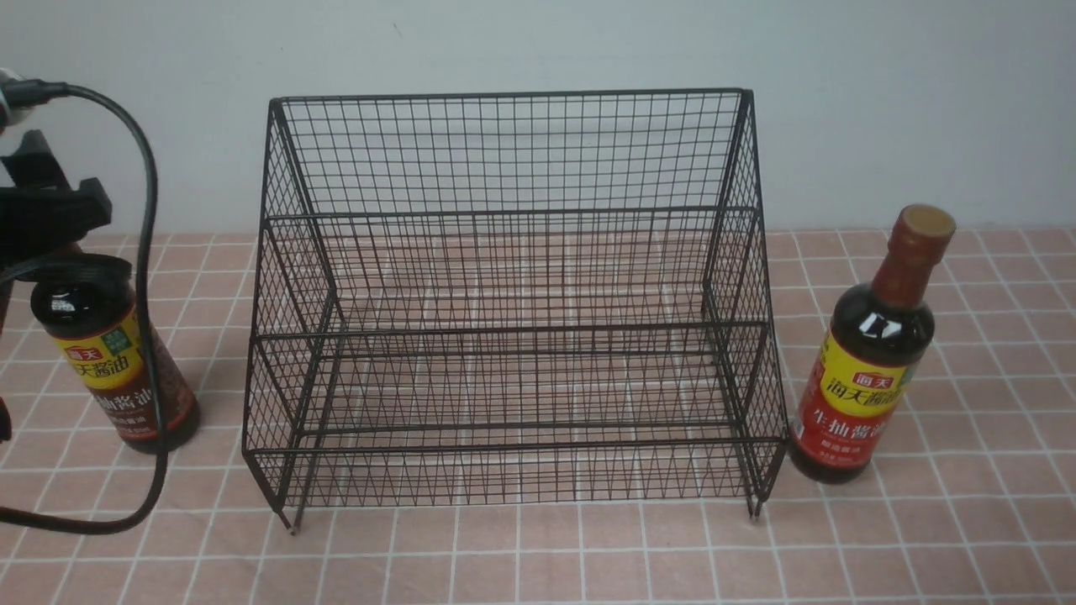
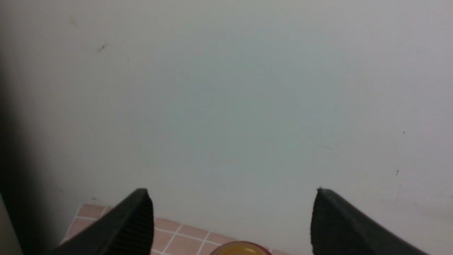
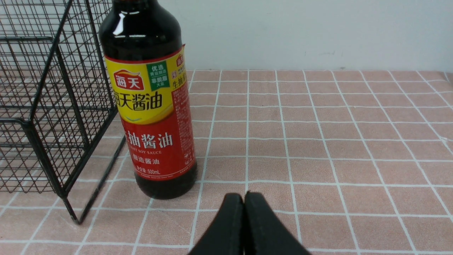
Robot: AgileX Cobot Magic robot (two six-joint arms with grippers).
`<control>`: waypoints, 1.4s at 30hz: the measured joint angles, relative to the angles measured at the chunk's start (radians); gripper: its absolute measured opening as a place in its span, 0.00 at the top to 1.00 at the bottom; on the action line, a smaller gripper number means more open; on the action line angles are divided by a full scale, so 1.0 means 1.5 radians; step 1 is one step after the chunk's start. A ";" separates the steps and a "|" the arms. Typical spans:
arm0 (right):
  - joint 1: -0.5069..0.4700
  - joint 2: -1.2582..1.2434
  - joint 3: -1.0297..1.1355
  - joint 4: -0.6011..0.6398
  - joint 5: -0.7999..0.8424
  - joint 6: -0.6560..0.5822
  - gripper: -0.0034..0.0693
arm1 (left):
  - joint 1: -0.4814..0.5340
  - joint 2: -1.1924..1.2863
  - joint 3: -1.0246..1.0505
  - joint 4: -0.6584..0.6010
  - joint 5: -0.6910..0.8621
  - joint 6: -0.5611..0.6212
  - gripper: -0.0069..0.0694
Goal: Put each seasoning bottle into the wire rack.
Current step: Use the left arm to grab the condiment bottle closest to it, then use the left arm to put the condiment bottle back on the shelf
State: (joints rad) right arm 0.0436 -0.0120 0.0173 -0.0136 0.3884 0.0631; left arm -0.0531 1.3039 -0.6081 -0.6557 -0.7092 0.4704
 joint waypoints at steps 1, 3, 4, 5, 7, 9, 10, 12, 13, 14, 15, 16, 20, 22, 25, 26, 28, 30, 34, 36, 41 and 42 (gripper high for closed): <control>0.000 0.000 0.000 0.000 0.000 0.000 0.97 | 0.000 0.006 -0.001 0.000 0.000 0.000 0.20; 0.000 0.000 0.000 0.000 0.000 0.000 0.97 | 0.000 0.023 -0.002 0.000 0.000 0.000 0.20; 0.000 0.000 0.000 0.000 0.000 0.000 0.97 | 0.000 0.030 -0.002 0.000 0.000 0.000 0.20; 0.000 0.000 0.000 0.000 0.000 0.000 0.97 | 0.000 0.040 -0.002 0.000 0.000 0.000 0.20; 0.000 0.000 0.000 0.000 0.000 0.000 0.97 | 0.000 0.059 -0.002 0.000 0.000 0.000 0.20; 0.000 0.000 0.000 0.000 0.000 0.000 0.97 | 0.000 0.072 -0.002 0.000 0.000 0.000 0.20; 0.000 0.000 0.000 0.000 0.000 0.000 0.97 | 0.000 0.087 -0.002 0.000 0.000 0.000 0.20; 0.000 0.000 0.000 0.000 0.000 0.000 0.97 | 0.000 0.101 -0.003 0.000 -0.001 0.000 0.20; 0.000 0.000 0.000 0.000 0.000 0.000 0.97 | 0.000 0.103 -0.003 0.000 -0.001 0.000 0.20; 0.000 0.000 0.000 0.000 0.000 0.000 0.97 | 0.000 0.111 -0.003 0.001 -0.002 0.000 0.22; 0.000 0.000 0.000 0.000 0.000 0.000 0.97 | 0.000 0.115 -0.004 0.003 -0.003 0.000 0.23; 0.000 0.000 0.000 0.000 0.000 0.000 0.97 | 0.000 0.124 -0.005 0.007 -0.006 0.000 0.29; 0.000 0.000 0.000 0.000 0.000 0.000 0.97 | 0.000 0.131 -0.005 0.023 -0.007 0.000 0.47; 0.000 0.000 0.000 0.000 0.000 0.000 0.97 | 0.000 0.130 -0.005 0.045 -0.002 -0.008 0.57; 0.000 0.000 0.000 0.000 0.000 0.000 0.97 | 0.000 0.114 -0.004 0.070 0.024 -0.006 0.56; 0.000 0.000 0.000 0.000 0.000 0.000 0.97 | 0.000 0.102 -0.002 0.074 0.041 -0.005 0.56; 0.000 0.000 0.000 0.000 0.000 0.000 0.97 | 0.000 0.080 0.000 0.075 0.062 -0.005 0.56; 0.000 0.000 0.000 0.000 0.000 0.000 0.97 | 0.000 0.052 0.001 0.076 0.085 -0.005 0.56; 0.000 0.000 0.000 0.000 0.000 0.000 0.97 | 0.000 -0.061 -0.017 0.080 0.143 -0.005 0.56; 0.000 0.000 0.000 0.000 0.000 0.000 0.97 | 0.000 -0.116 -0.038 0.082 0.176 -0.004 0.56; 0.000 0.000 0.000 0.000 0.000 0.000 0.97 | 0.000 -0.234 -0.115 0.097 0.317 -0.005 0.56; 0.000 0.000 0.000 0.000 0.000 0.000 0.97 | 0.000 -0.253 -0.131 0.100 0.354 -0.008 0.56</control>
State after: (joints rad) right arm 0.0436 -0.0120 0.0173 -0.0136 0.3884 0.0631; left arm -0.0531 0.9250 -0.8047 -0.5060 -0.1783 0.4579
